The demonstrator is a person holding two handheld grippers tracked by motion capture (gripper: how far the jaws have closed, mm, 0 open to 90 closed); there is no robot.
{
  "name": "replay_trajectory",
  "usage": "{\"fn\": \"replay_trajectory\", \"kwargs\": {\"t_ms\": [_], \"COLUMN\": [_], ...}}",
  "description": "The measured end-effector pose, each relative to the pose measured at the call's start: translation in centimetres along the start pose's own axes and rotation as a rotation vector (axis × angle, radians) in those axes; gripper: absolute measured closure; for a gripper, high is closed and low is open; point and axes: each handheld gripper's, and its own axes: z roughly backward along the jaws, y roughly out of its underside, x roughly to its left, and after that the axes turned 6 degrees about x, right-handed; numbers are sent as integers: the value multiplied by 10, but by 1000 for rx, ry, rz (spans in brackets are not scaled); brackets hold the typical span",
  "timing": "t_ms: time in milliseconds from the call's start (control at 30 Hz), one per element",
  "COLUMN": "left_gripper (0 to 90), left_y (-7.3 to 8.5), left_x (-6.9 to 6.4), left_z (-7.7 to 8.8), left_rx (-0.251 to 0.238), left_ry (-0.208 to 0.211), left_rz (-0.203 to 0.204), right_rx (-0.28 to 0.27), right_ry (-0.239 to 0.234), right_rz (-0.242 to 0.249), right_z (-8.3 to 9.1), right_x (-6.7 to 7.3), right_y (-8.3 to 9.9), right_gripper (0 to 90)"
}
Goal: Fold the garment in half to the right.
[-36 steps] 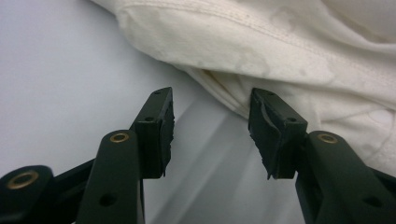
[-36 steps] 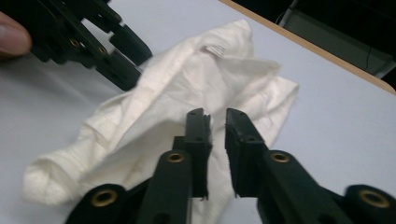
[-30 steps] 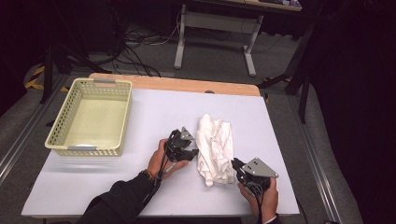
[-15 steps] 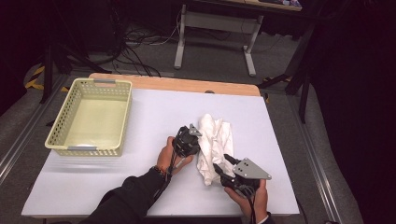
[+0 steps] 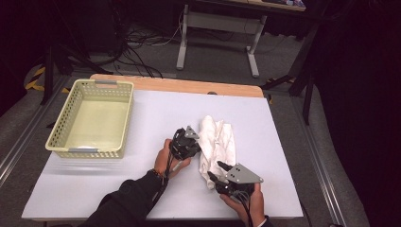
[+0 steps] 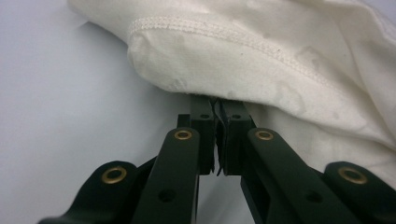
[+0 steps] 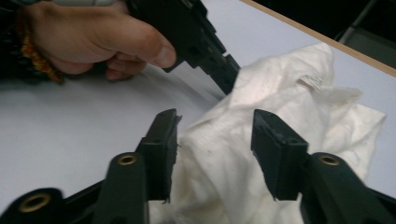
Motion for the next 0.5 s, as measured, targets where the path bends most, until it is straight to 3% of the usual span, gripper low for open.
{"fn": "replay_trajectory", "kwargs": {"t_ms": [67, 133, 333, 500], "left_gripper": [865, 865, 865, 864], "left_y": [1, 5, 16, 24], "left_x": [0, 1, 10, 17], "left_z": [1, 8, 21, 32], "left_rx": [-4, -9, -8, -13], "left_ry": [-6, -14, -25, -42], "left_rz": [-1, -8, -2, 8], "right_rx": [9, 47, 58, 35], "right_ry": [-1, 20, 61, 88], "right_rz": [15, 47, 19, 3], "right_z": [-2, -10, -12, -6], "right_x": [3, 8, 1, -3], "right_y": [-1, -3, -1, -2], "right_gripper": [488, 537, 827, 864]}}
